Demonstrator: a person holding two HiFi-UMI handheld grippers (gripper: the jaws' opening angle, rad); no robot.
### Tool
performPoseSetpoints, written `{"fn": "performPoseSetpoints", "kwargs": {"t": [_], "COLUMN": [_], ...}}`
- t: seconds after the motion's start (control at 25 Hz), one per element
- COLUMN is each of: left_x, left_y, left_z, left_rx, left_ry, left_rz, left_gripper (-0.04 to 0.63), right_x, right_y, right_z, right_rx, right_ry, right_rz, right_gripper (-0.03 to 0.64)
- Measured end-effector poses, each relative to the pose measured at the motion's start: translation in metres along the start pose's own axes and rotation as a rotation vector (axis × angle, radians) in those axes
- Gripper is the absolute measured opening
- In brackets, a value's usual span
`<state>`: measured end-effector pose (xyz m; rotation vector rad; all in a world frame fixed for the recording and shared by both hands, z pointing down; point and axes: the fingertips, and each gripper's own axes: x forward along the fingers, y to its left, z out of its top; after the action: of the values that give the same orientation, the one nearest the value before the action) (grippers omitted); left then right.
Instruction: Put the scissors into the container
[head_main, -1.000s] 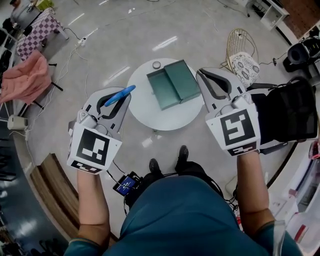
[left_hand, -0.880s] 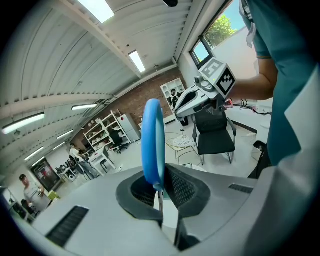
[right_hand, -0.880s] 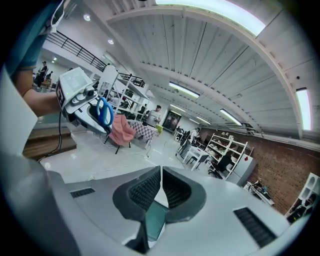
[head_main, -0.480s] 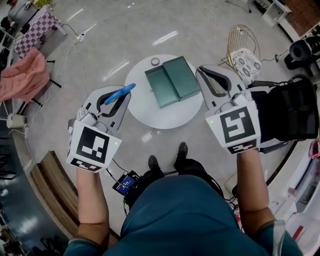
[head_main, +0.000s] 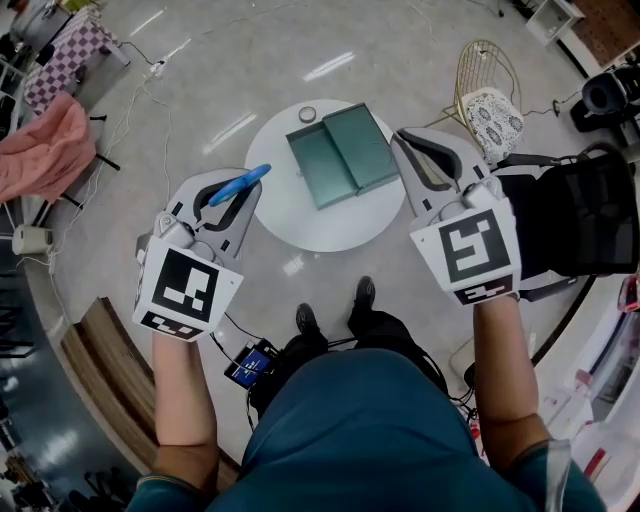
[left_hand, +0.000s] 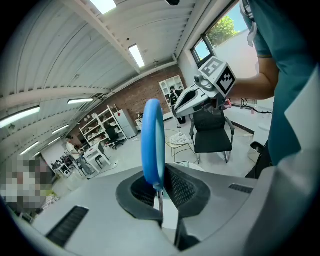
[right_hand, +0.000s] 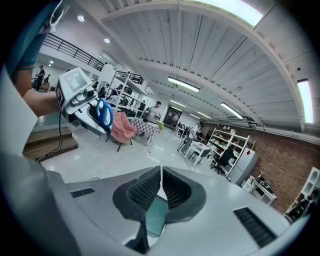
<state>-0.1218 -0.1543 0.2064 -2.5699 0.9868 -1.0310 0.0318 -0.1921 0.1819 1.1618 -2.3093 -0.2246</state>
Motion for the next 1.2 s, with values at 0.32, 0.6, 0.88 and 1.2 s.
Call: {"fn": "performPoseSetpoints", "kwargs": {"t": [0.32,0.6,0.88,1.2], "left_x": [0.017,0.026,0.029,0.040], "left_y": [-0.016,-0.021,-0.024,-0.033], "left_z": [-0.003,-0.010,-0.017,-0.028], "left_rx": [-0.002,-0.009,-0.018,-0.031], "left_ry": [0.009,0.017,0.026,0.045], "left_rz": [-0.015,-0.036,-0.048,-0.068], "left_gripper": [0.026,0.026,0.026,0.026], "right_x": [-0.003,0.001,0.004,0.011], "right_y": [-0.001,0.002,0.008,0.014], "right_z": [-0.025,-0.034,-0.040,-0.054], "right_rx": [0.011,0.021,0.031,0.045], "right_ry": [0.013,0.030,0.040,0.054], "right_rz": [0.004,0.010,0.023,0.039], "right_gripper": [0.040,0.040,0.040,0.040]}}
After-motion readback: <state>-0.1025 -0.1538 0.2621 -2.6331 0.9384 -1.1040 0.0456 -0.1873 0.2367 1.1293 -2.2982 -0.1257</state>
